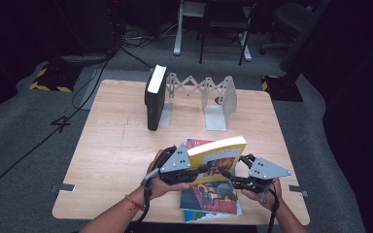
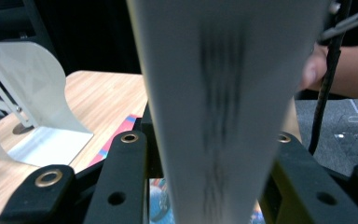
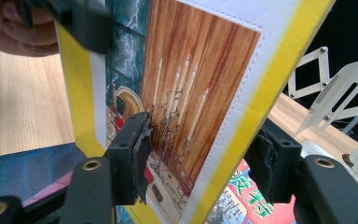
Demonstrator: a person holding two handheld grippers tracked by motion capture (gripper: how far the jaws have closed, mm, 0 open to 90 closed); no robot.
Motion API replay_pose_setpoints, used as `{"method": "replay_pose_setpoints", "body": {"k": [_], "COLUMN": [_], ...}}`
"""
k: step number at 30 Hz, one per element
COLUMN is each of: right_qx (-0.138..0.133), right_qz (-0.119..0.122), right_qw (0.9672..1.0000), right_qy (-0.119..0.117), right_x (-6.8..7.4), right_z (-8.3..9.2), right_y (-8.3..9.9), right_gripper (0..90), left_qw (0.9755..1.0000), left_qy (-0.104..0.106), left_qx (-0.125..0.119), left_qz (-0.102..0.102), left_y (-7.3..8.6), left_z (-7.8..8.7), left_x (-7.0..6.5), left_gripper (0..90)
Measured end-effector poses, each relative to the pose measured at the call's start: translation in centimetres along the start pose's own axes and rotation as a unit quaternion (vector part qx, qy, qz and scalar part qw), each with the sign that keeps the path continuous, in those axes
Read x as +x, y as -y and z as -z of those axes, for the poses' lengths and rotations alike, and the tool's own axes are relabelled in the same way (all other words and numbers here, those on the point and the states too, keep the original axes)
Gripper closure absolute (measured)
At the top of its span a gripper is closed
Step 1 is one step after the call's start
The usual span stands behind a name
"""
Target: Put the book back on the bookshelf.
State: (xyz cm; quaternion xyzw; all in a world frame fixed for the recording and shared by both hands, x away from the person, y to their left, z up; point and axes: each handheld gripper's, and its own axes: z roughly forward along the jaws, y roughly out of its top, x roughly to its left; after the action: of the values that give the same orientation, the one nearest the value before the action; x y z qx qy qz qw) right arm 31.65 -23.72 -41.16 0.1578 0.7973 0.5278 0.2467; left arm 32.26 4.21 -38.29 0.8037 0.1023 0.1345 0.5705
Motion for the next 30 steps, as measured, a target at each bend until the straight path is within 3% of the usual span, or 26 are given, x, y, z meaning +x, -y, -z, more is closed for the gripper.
{"method": "replay_pose_setpoints", "body": {"k": [4, 10, 13, 20, 21, 22, 24, 30], "right_qx": [0.002, 0.007, 0.007, 0.016, 0.019, 0.021, 0.023, 0.039], "right_qz": [0.003, 0.01, 0.009, 0.0, -0.001, -0.005, -0.008, -0.009], "right_qw": [1.0, 0.9999, 0.9999, 0.9997, 0.9995, 0.9993, 0.9992, 0.9981], "right_qy": [0.001, 0.004, 0.007, 0.02, 0.025, 0.029, 0.032, 0.047], "right_x": [0.0, 0.2, 0.0, -1.0, -1.2, -1.6, -1.8, -2.6], "right_z": [0.0, 0.0, 0.3, 1.2, 1.3, 1.4, 1.5, 1.4], "right_y": [-0.1, -0.2, -0.1, 0.4, 0.5, 0.8, 1.0, 1.7], "right_gripper": [43.8, 43.5, 43.7, 43.4, 43.4, 43.5, 43.6, 43.6], "left_qw": [1.0, 0.9999, 1.0, 0.9993, 0.9992, 0.9984, 0.9979, 0.9905], "left_qy": [-0.003, 0.011, 0.005, -0.035, -0.039, -0.056, -0.064, -0.133], "left_qx": [0.004, 0.0, 0.004, 0.009, 0.007, -0.002, -0.007, -0.033], "left_qz": [-0.002, 0.004, -0.002, -0.011, -0.012, -0.01, -0.007, 0.015], "left_y": [-0.5, -0.7, -0.9, -1.3, -1.3, -1.3, -1.3, -1.3], "left_z": [-0.4, -0.2, -0.3, -0.3, -0.2, 0.1, 0.3, 2.3], "left_x": [0.0, 0.2, 0.1, 0.7, 0.8, 1.3, 1.6, 4.5], "left_gripper": [66.9, 73.6, 74.7, 75.0, 75.0, 75.0, 75.0, 75.0]}}
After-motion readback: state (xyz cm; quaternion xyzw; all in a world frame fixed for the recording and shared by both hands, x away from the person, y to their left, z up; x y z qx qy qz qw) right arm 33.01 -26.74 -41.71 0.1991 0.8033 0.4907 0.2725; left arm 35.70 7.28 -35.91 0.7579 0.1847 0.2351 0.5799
